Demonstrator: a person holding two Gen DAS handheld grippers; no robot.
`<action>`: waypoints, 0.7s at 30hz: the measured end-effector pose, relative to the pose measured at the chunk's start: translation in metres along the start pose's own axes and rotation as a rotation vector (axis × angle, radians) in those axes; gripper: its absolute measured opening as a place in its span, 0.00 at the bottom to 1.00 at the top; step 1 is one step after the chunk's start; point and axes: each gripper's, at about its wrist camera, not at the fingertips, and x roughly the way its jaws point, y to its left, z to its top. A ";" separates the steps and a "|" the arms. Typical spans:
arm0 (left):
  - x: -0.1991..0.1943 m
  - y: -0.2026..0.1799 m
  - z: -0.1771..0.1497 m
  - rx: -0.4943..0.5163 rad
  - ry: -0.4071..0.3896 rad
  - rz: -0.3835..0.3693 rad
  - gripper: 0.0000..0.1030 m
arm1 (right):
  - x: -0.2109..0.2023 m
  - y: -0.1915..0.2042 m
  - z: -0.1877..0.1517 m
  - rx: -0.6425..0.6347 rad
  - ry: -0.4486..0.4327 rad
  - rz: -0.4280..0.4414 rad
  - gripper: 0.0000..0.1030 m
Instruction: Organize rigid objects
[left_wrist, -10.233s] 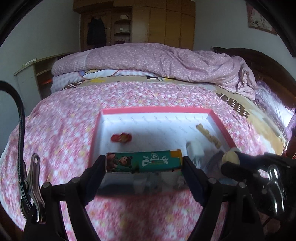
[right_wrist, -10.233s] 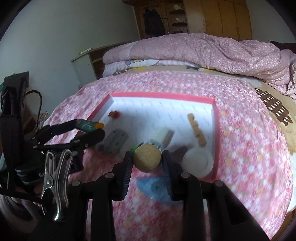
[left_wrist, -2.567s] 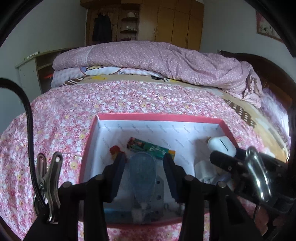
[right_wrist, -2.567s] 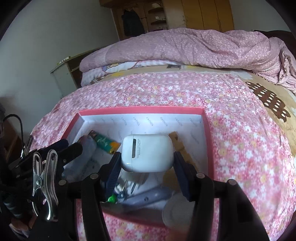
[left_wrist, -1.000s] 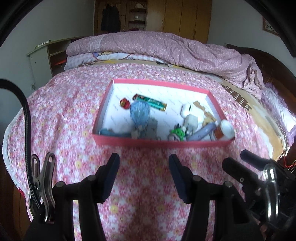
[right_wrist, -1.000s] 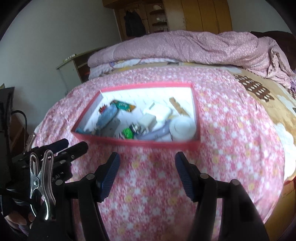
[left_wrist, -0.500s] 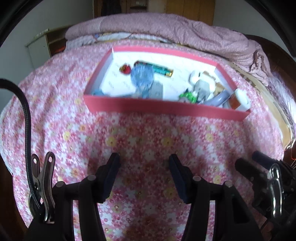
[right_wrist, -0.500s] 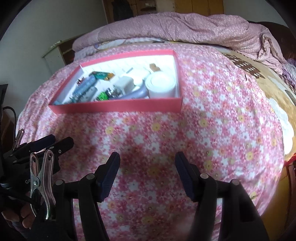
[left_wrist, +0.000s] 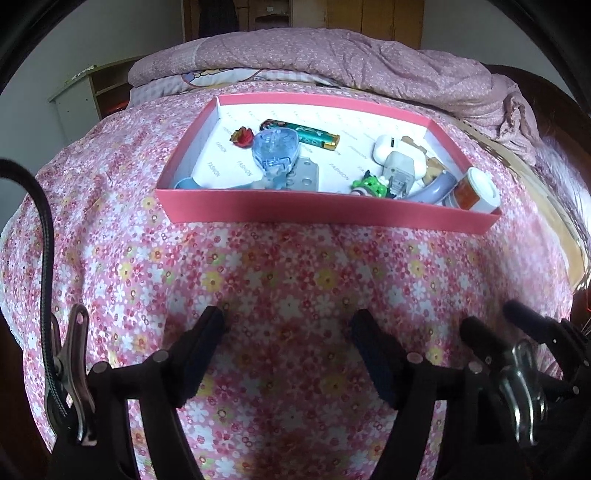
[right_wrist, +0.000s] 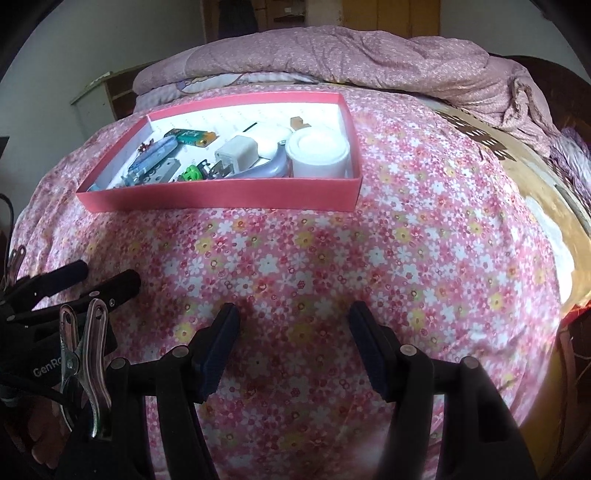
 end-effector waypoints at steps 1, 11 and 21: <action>0.000 -0.001 0.000 0.002 -0.001 0.004 0.75 | 0.000 0.000 0.000 0.002 -0.003 -0.001 0.62; 0.000 -0.001 0.000 -0.002 0.003 0.017 0.76 | 0.001 0.002 -0.001 -0.002 -0.011 -0.008 0.63; 0.000 -0.002 0.000 -0.002 0.004 0.019 0.77 | 0.000 0.003 -0.002 0.001 -0.017 -0.003 0.65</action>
